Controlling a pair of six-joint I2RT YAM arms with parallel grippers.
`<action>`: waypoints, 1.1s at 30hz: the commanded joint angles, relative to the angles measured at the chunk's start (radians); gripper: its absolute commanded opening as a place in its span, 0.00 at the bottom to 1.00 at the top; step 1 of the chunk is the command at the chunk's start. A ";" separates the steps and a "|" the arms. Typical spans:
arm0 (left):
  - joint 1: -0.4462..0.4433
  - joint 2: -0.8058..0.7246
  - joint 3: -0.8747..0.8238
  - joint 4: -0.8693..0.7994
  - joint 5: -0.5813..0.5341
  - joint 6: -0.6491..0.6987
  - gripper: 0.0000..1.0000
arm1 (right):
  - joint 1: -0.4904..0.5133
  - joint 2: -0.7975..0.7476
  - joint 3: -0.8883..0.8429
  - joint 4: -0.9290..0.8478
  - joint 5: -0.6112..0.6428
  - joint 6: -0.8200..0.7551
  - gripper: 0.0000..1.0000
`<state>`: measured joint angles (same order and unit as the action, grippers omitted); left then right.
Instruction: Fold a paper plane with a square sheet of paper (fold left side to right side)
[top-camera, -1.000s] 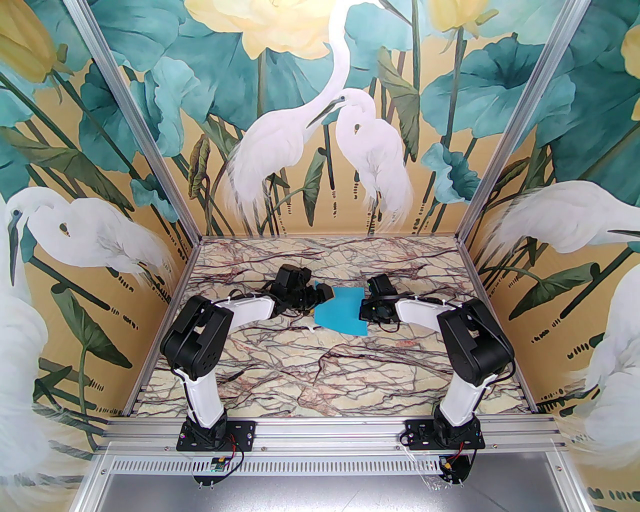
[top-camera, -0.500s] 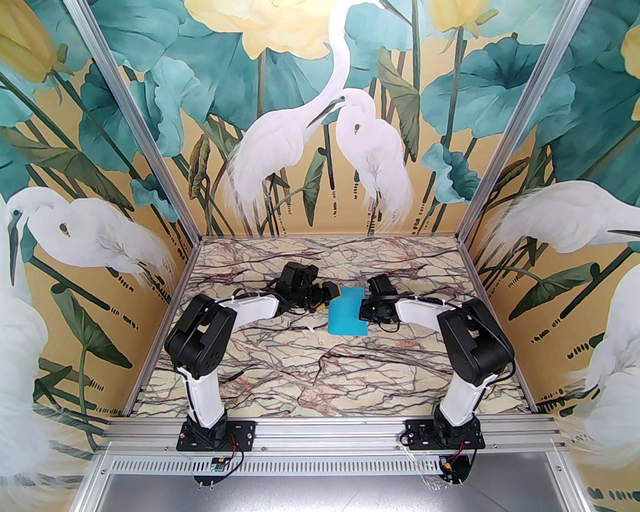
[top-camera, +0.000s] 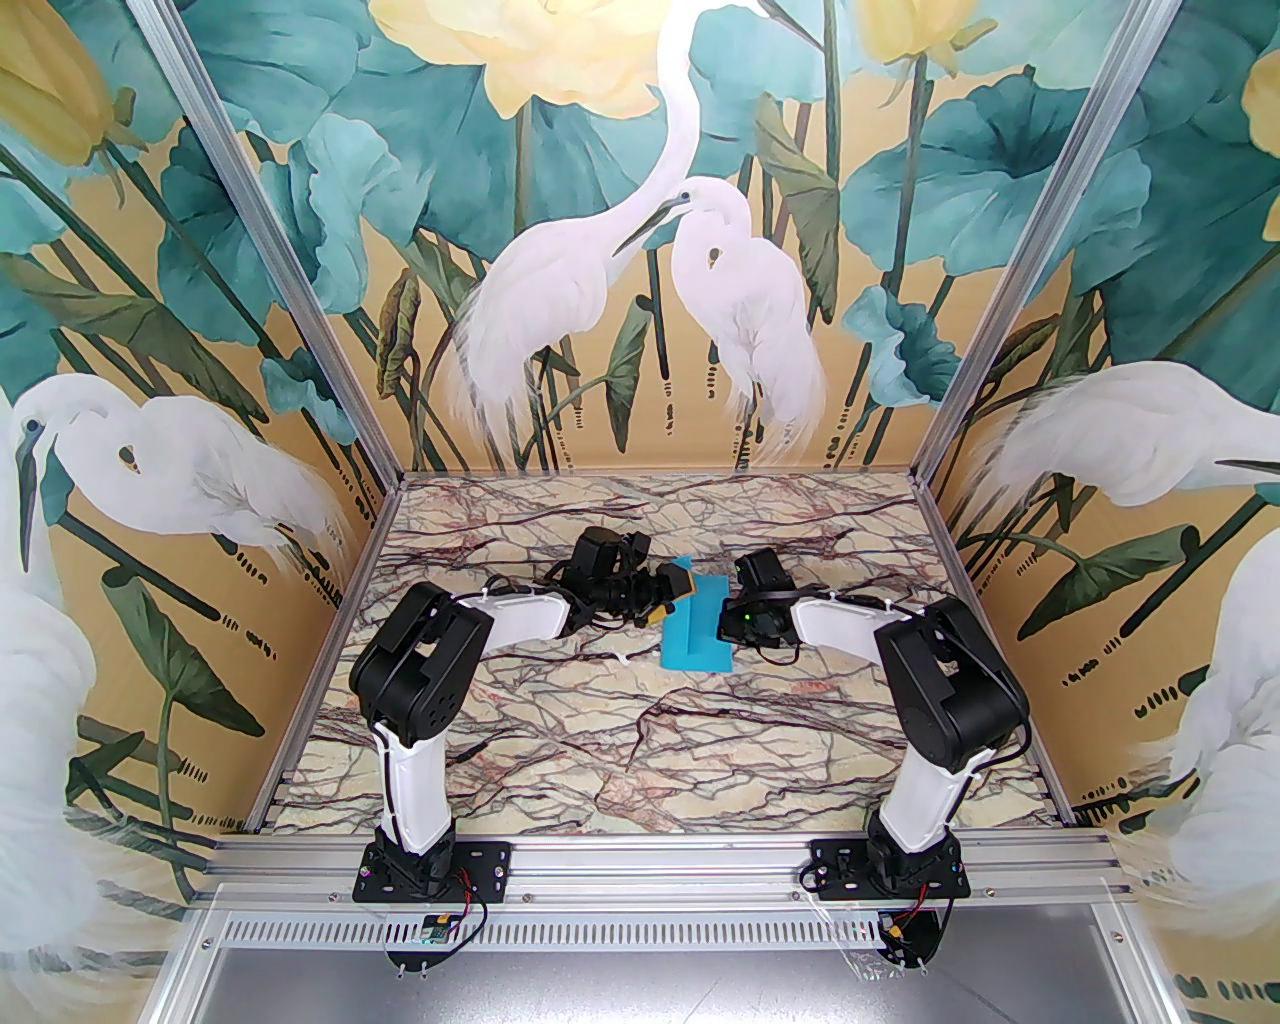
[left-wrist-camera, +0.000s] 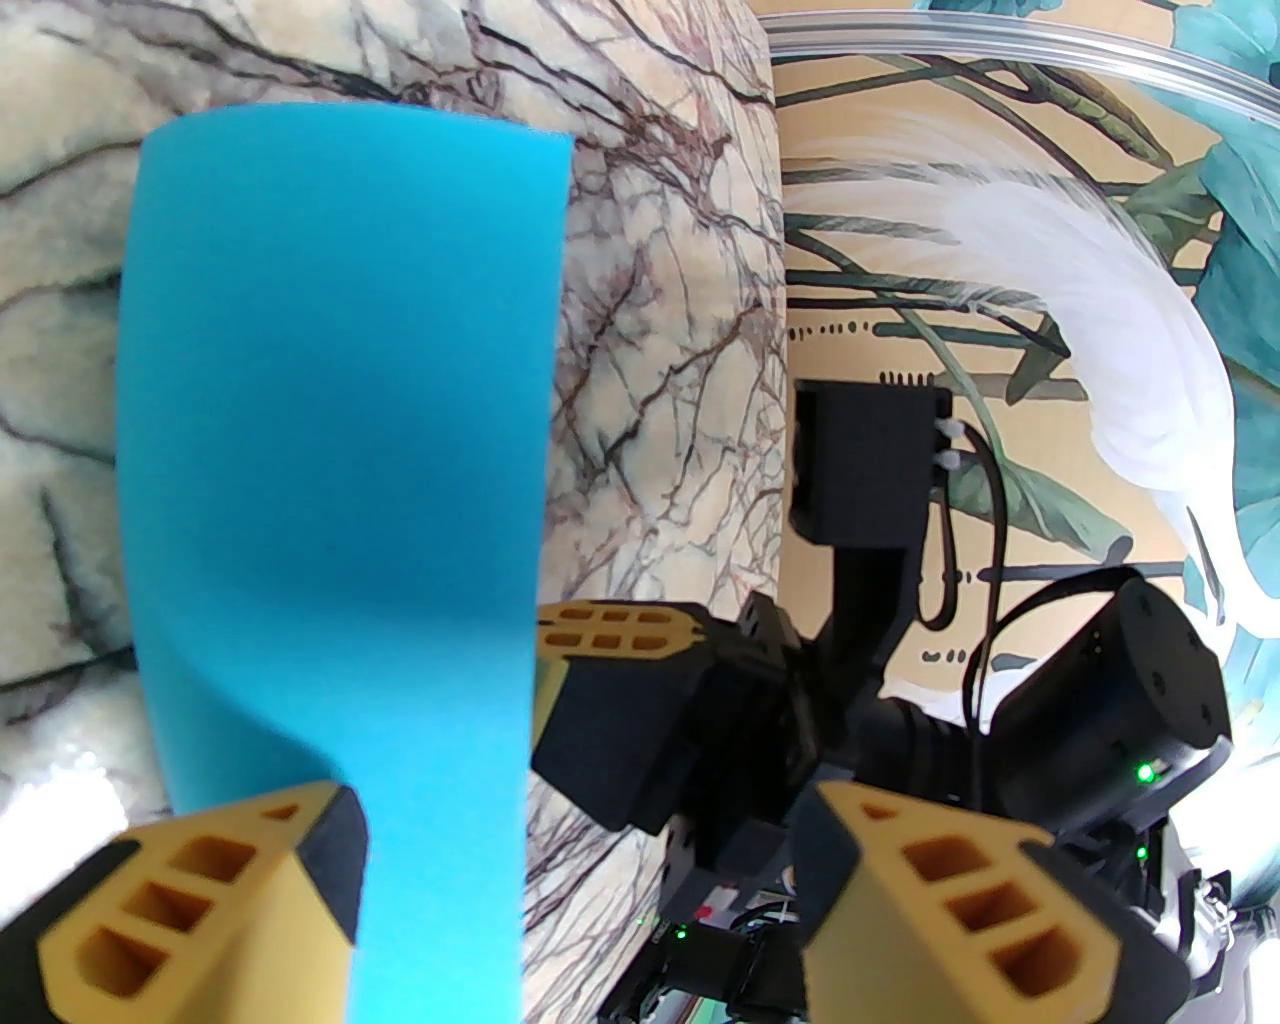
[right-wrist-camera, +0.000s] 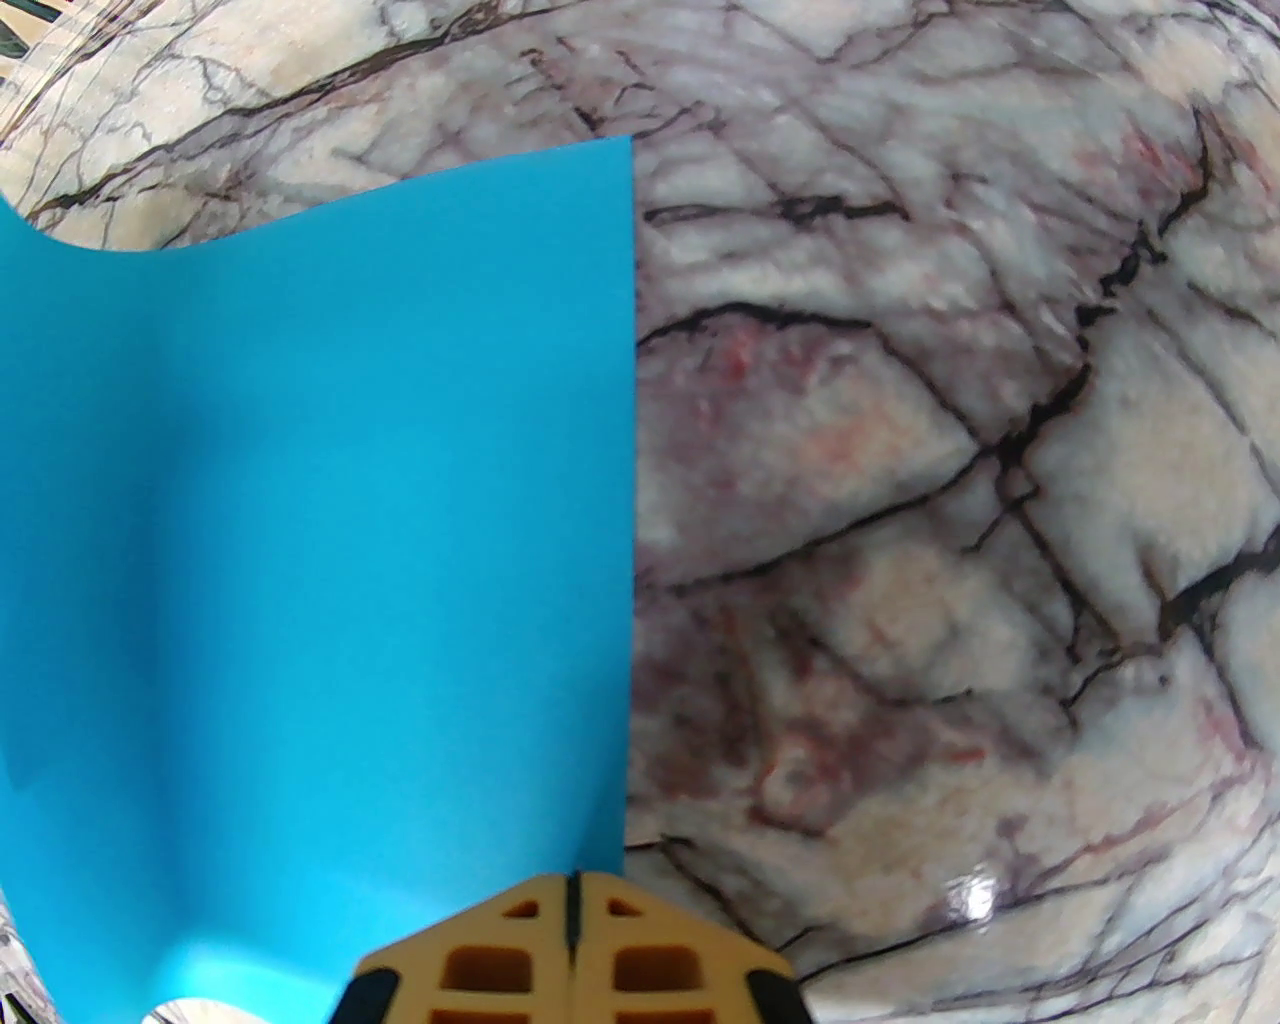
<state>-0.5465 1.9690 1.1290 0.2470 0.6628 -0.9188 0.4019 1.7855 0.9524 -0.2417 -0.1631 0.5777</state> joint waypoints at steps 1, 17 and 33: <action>-0.013 0.027 0.030 0.046 0.034 -0.026 0.75 | -0.016 -0.031 -0.019 0.000 -0.053 0.026 0.03; -0.033 0.053 0.063 0.047 0.035 -0.044 0.75 | -0.130 -0.113 -0.123 0.322 -0.359 0.185 0.27; -0.044 0.068 0.071 0.046 0.045 -0.046 0.75 | -0.158 0.018 -0.102 0.527 -0.537 0.302 0.28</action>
<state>-0.5793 2.0117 1.1831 0.2813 0.6773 -0.9581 0.2466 1.7767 0.8326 0.2523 -0.6567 0.8646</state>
